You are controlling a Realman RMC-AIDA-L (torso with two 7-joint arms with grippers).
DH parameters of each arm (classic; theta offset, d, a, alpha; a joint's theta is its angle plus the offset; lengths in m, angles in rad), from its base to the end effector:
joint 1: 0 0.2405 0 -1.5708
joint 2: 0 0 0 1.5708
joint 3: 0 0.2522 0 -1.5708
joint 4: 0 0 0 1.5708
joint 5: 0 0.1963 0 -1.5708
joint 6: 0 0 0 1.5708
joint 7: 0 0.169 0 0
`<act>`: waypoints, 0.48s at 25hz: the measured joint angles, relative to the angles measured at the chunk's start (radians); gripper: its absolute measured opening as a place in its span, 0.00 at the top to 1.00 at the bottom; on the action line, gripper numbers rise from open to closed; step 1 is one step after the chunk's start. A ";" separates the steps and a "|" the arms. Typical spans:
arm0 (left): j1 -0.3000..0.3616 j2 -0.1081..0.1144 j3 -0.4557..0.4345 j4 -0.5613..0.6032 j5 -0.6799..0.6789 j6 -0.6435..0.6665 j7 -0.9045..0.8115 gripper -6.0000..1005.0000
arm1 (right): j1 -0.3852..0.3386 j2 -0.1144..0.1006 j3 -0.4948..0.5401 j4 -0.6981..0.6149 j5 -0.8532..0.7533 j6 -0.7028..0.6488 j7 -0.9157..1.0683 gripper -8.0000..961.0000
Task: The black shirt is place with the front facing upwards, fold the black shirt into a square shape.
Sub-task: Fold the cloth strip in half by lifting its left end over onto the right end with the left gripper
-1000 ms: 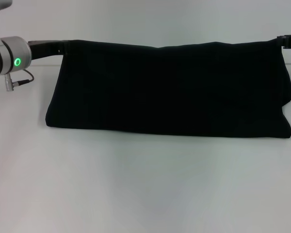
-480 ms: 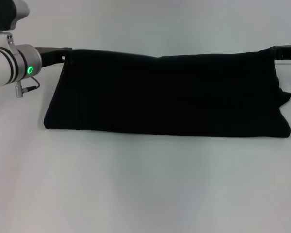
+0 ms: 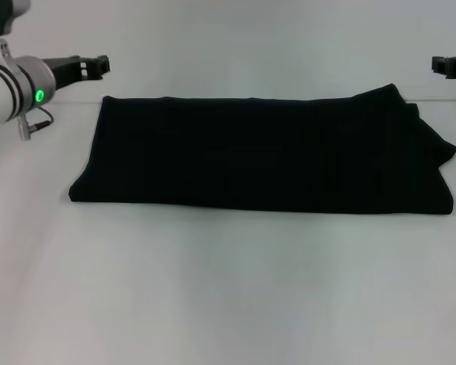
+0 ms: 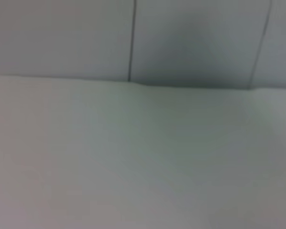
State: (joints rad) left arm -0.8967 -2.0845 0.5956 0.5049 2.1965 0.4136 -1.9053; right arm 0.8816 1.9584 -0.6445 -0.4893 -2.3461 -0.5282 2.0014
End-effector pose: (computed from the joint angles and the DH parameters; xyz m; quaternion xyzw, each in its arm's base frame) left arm -0.2446 0.5005 0.0266 -0.7384 -0.4169 -0.1588 0.5057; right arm 0.2671 0.5029 0.0667 -0.7651 0.3939 0.0963 0.5002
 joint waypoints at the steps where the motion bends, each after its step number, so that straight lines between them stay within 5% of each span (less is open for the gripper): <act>1: 0.003 0.001 0.001 0.007 -0.009 0.002 0.000 0.60 | -0.003 -0.003 0.004 -0.005 0.001 -0.004 0.002 0.75; 4: 0.009 0.005 0.006 0.022 -0.018 0.030 0.000 0.55 | -0.014 -0.011 0.009 -0.018 0.002 -0.038 0.021 0.50; 12: 0.046 0.017 -0.001 0.113 -0.028 0.351 -0.015 0.34 | -0.074 -0.054 0.010 -0.134 0.000 -0.367 0.190 0.24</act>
State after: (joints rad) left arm -0.8511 -2.0676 0.5947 0.6183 2.1686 0.7649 -1.9208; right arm 0.8073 1.9045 -0.6344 -0.6237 -2.3460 -0.8947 2.1913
